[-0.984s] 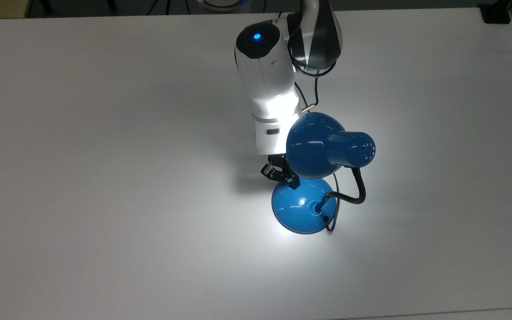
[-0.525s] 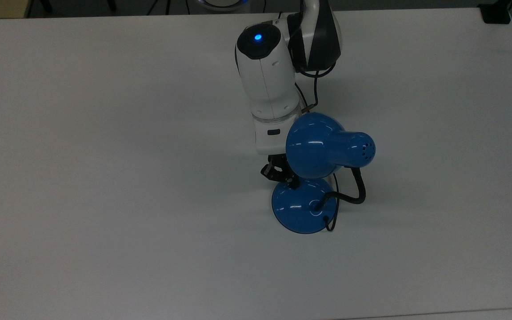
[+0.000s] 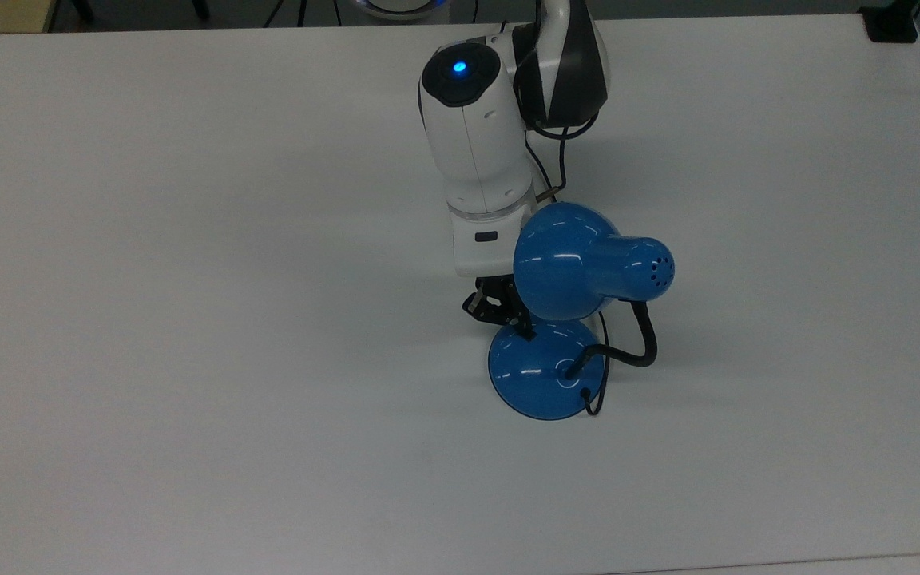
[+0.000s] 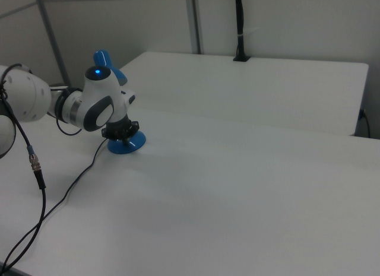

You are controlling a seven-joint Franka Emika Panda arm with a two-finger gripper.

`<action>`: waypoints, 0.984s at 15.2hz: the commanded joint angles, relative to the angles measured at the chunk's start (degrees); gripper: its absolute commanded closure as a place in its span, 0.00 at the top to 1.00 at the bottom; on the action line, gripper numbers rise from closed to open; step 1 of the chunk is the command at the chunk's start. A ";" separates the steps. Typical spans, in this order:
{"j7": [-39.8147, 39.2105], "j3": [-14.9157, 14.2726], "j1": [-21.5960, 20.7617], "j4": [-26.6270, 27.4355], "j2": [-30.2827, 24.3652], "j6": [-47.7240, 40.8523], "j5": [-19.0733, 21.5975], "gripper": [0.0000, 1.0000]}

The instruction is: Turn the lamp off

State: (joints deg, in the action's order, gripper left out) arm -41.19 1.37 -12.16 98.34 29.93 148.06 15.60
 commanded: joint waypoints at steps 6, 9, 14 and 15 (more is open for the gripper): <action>6.01 -0.93 3.79 11.25 -12.76 -4.06 -0.92 0.00; 11.73 -0.58 10.99 9.17 -21.73 -21.96 -1.28 0.13; 20.97 -0.84 16.11 -0.06 -26.76 -47.22 -10.83 0.46; 21.94 -0.93 16.72 -1.29 -27.11 -49.77 -12.25 0.56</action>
State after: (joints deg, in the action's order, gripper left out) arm -24.89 0.11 4.02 100.17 3.28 105.47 8.87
